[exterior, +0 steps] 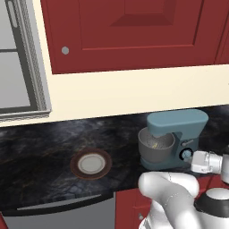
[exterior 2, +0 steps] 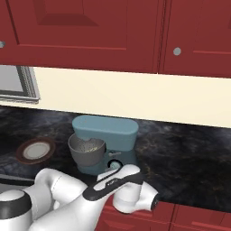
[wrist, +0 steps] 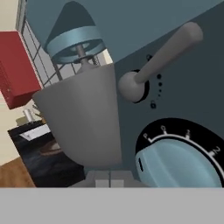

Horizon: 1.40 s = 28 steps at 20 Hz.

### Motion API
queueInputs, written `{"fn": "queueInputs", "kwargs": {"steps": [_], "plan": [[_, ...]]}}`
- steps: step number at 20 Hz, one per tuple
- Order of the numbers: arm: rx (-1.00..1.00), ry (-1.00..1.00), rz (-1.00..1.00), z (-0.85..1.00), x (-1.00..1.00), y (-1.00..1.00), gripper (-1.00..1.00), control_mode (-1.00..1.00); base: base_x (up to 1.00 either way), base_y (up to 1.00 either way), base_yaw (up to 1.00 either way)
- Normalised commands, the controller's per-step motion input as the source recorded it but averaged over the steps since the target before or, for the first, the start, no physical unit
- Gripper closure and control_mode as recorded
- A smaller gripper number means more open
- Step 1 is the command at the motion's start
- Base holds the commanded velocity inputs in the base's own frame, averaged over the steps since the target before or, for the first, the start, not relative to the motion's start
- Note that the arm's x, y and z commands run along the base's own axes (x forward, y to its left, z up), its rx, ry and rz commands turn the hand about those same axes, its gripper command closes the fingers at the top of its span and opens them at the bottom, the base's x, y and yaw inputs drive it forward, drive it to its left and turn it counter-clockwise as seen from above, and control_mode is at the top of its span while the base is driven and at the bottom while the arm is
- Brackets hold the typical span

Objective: Add butter and sugar cubes to the stand mixer bowl and then turn on the stand mixer to begin making frosting.

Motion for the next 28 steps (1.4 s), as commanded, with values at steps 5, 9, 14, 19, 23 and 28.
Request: {"fn": "queueInputs", "kwargs": {"steps": [5,9,14,19,23,28], "plan": [[0.00,0.00,-0.16,0.01,0.10,-0.01,1.00,-1.00,0.00,0.00,0.00],[0.00,0.00,-0.21,0.01,0.17,-0.06,1.00,-1.00,0.00,0.00,0.00],[0.00,0.00,-0.19,0.03,0.21,-0.11,1.00,-1.00,0.00,0.00,0.00],[0.00,0.00,-0.17,0.06,0.22,-0.17,1.00,-1.00,0.00,0.00,0.00],[0.00,0.00,-0.17,0.01,0.20,-0.24,1.00,-1.00,0.00,0.00,0.00],[0.00,0.00,-0.16,-0.01,0.15,-0.26,1.00,-1.00,0.00,0.00,0.00]]}}
